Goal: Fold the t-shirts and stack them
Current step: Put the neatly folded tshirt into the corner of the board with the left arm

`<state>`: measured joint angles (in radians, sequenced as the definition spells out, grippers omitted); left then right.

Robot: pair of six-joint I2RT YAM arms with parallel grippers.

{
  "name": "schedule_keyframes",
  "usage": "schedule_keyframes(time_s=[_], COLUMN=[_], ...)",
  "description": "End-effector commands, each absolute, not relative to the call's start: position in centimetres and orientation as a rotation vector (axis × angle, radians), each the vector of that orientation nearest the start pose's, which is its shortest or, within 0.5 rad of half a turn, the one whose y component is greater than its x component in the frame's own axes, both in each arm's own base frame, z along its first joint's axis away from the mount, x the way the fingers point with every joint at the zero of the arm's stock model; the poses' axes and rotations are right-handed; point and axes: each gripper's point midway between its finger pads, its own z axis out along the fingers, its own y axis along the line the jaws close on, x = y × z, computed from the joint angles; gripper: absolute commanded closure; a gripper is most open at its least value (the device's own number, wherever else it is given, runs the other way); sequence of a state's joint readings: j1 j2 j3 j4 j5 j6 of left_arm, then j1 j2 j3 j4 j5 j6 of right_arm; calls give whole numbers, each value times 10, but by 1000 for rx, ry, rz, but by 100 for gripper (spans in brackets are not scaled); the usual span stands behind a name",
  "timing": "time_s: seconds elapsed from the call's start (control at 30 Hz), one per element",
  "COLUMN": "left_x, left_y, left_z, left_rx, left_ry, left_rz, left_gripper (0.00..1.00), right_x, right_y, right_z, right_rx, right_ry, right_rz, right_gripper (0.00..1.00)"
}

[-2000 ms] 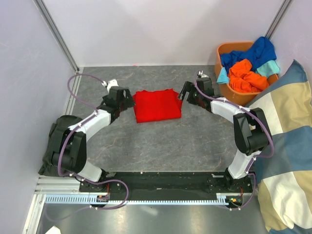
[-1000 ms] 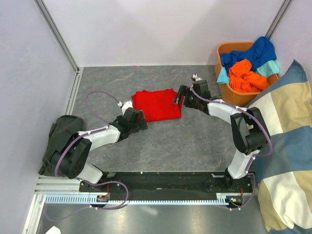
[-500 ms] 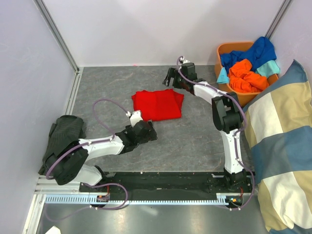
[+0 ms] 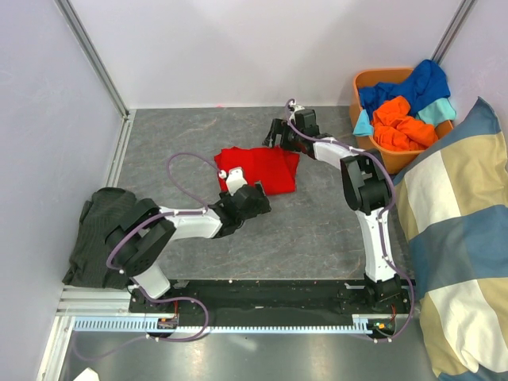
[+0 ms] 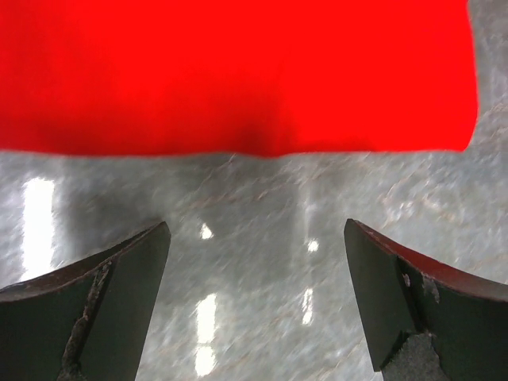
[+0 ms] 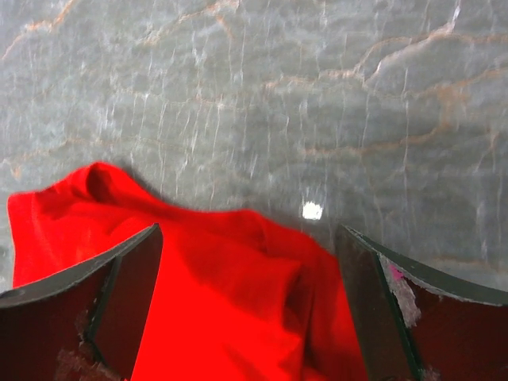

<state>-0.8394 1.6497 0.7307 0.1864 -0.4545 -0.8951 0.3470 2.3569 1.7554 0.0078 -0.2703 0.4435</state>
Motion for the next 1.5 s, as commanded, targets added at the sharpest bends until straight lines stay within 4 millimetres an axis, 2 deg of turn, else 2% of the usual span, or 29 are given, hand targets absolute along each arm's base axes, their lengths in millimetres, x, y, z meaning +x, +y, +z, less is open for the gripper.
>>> schedule_keyframes(time_s=[0.0,0.03,0.07,0.17,0.37,0.4,0.5,0.57,0.6,0.63,0.67,0.73,0.9,1.0,1.07,1.13,1.17,1.2,1.23,1.3,1.33,1.4,1.47], left_x=[299,302,304,310,321,323,331,342,350,352,368,374,394,400,401,398,395,392,386,378,369,360,342], left_y=[-251,-247,-244,-230,-188,-175,-157,-158,-158,-157,-159,-162,-176,-180,-182,-180,-178,-177,-173,-169,-165,-162,-161], left_z=[-2,-3,-4,-8,-12,-15,-13,-7,-3,-6,1,2,15,18,19,20,22,24,22,28,23,29,20], left_rx=[-291,-303,-313,-355,-466,-501,-539,-549,-561,-563,-572,-555,-516,-504,-493,-490,-488,-487,-486,-477,-473,-477,-492], left_ry=[2322,2321,2320,2322,2305,2304,2291,2257,2241,2251,2234,2237,2219,2214,2217,2225,2230,2231,2243,2246,2268,2273,2309], left_rz=[-306,-296,-290,-267,-211,-188,-194,-233,-236,-226,-243,-256,-301,-313,-321,-317,-313,-311,-303,-303,-294,-312,-343], left_gripper=[0,0,0,0,0,0,0,0,0,0,0,0,0,0,0,0,0,0,0,0,0,0,0], right_x=[517,505,501,477,433,428,400,375,360,353,326,300,249,231,226,236,238,249,253,263,266,271,276], right_y=[263,261,260,258,254,253,253,255,253,255,264,274,297,298,289,272,263,250,243,230,227,222,217], right_z=[25,15,21,15,8,8,5,4,-3,2,3,5,15,21,29,33,44,49,61,71,80,84,82], right_rx=[-80,-83,-81,-75,-31,-20,-16,-30,-18,-21,-37,-54,-98,-126,-125,-103,-92,-58,-65,-43,-41,-44,-43], right_ry=[2360,2391,2388,2417,2459,2469,2505,2531,2560,2557,2573,2588,2625,2640,2647,2615,2603,2567,2542,2506,2494,2476,2469], right_rz=[748,757,759,807,869,870,878,889,887,895,912,941,989,944,878,741,678,578,525,429,406,370,340], right_gripper=[2,2,2,2,2,2,2,2,2,2,2,2,2,2,2,2,2,2,2,2,2,2,2])
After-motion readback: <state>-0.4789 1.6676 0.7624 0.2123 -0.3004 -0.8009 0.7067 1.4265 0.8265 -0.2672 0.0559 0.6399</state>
